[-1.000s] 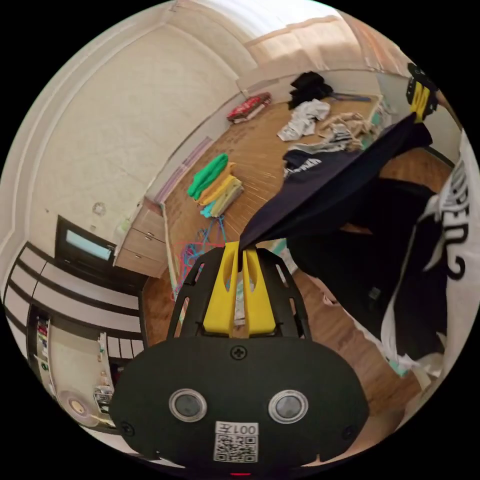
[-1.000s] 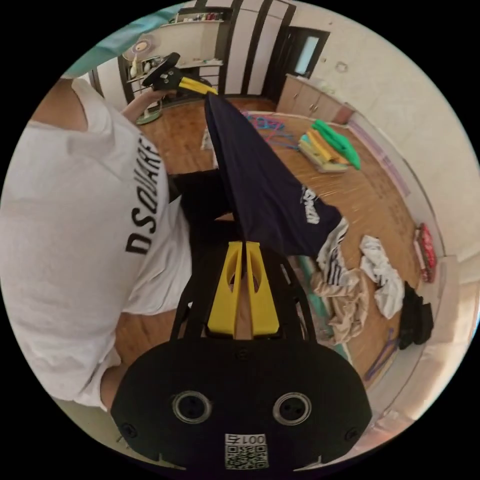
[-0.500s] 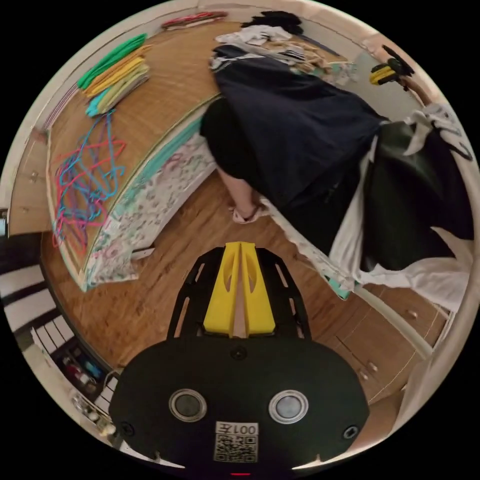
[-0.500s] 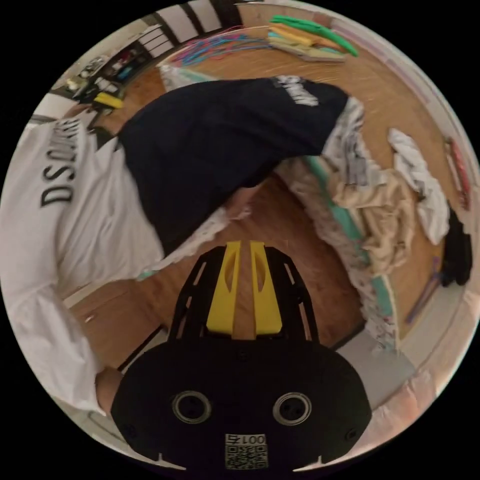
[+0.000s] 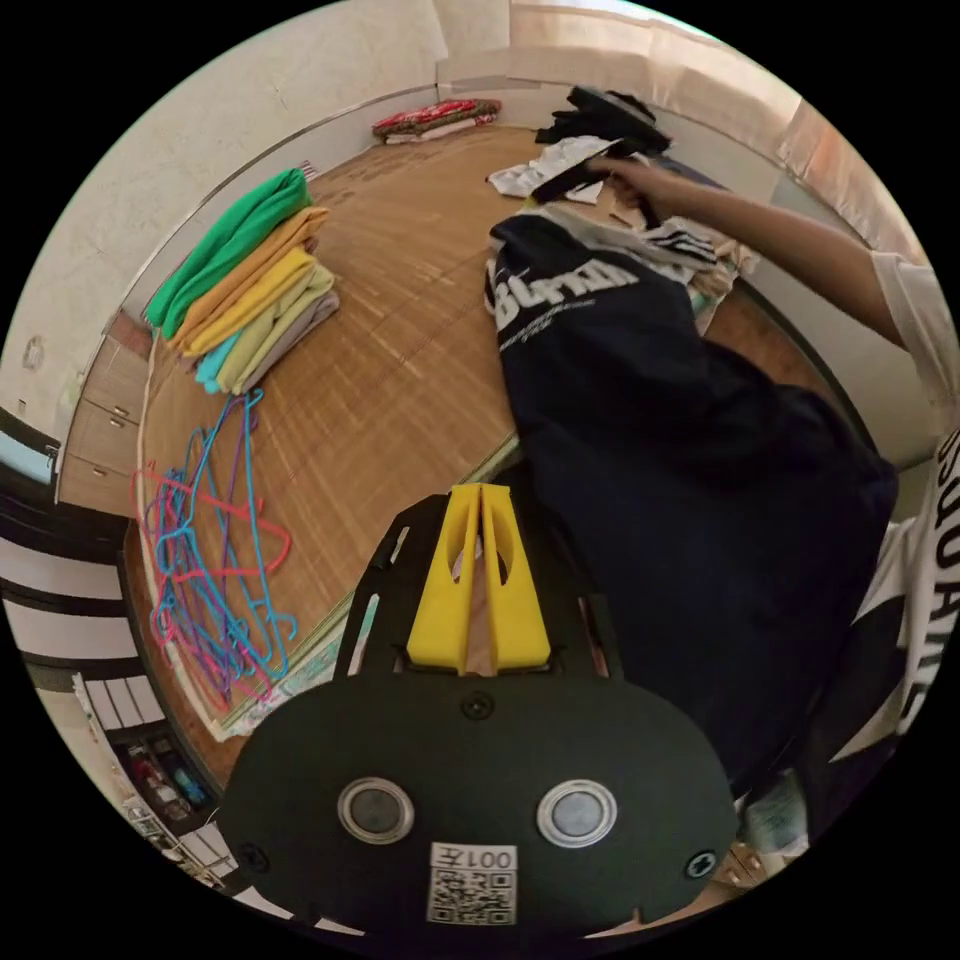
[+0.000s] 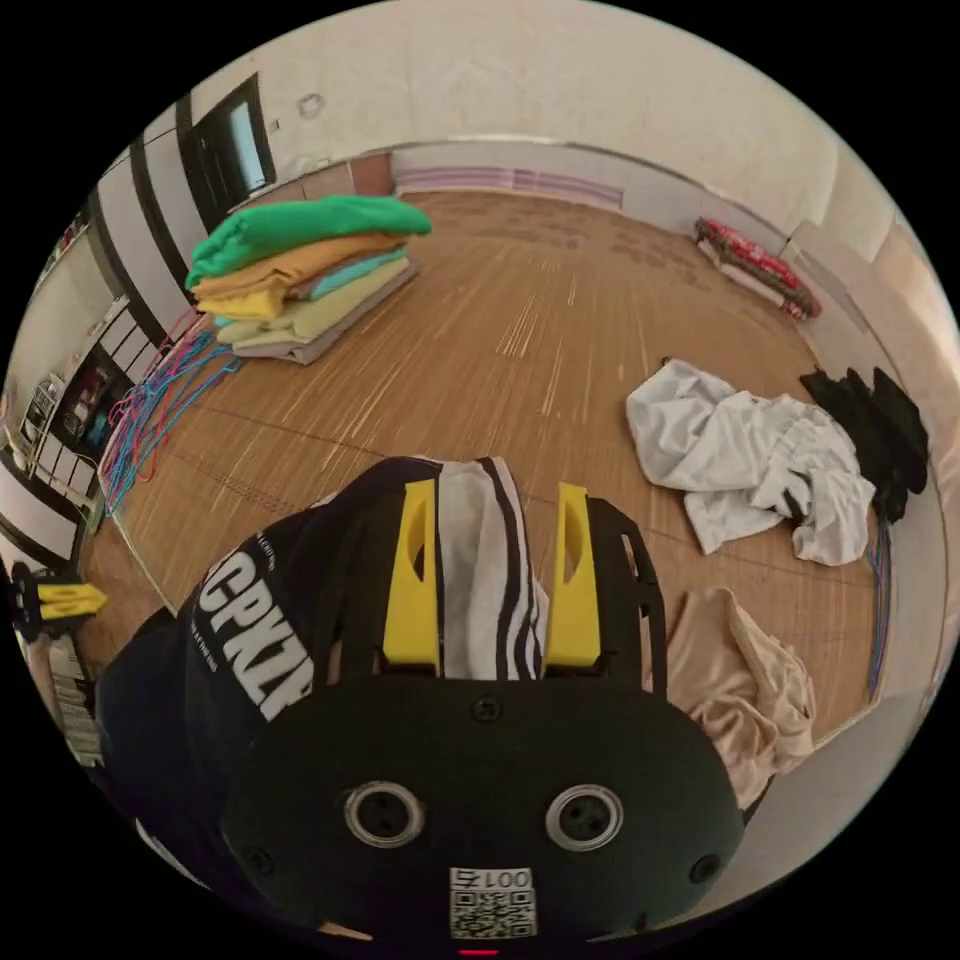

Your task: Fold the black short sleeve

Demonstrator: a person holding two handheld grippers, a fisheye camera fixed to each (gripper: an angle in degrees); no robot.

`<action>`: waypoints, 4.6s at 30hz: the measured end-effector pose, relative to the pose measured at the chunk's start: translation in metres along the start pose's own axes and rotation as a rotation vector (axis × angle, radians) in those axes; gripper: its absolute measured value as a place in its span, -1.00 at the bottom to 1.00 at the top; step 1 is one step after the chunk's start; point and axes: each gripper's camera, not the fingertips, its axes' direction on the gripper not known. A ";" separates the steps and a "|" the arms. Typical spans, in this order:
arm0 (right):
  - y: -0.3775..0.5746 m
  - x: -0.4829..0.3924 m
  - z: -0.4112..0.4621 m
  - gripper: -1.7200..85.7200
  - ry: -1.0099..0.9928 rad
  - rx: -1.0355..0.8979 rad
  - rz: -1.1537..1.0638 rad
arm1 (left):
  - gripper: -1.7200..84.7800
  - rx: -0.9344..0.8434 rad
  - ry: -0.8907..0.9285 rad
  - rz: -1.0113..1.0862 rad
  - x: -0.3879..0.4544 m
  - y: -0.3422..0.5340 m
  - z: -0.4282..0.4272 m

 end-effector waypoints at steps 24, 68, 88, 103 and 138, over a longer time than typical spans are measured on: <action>0.274 -0.035 -0.324 -0.91 -0.370 0.440 -0.628 | -0.76 0.434 0.324 0.247 -0.042 -0.009 -0.020; 0.301 -0.100 -0.479 -0.94 0.174 0.810 -0.399 | -0.98 0.846 -0.480 -0.006 -0.020 0.223 -0.292; -0.041 -0.073 -0.238 -0.94 0.277 0.358 -0.201 | -0.98 0.376 -0.071 -0.565 -0.235 -0.035 -0.087; -0.200 -0.038 -0.061 -0.92 0.234 -0.028 -0.174 | -0.88 0.007 -0.313 -0.454 -0.279 -0.201 0.051; -0.123 0.094 -0.091 -0.90 0.180 -0.103 0.167 | -0.98 -0.083 -0.247 -0.454 -0.282 -0.127 0.024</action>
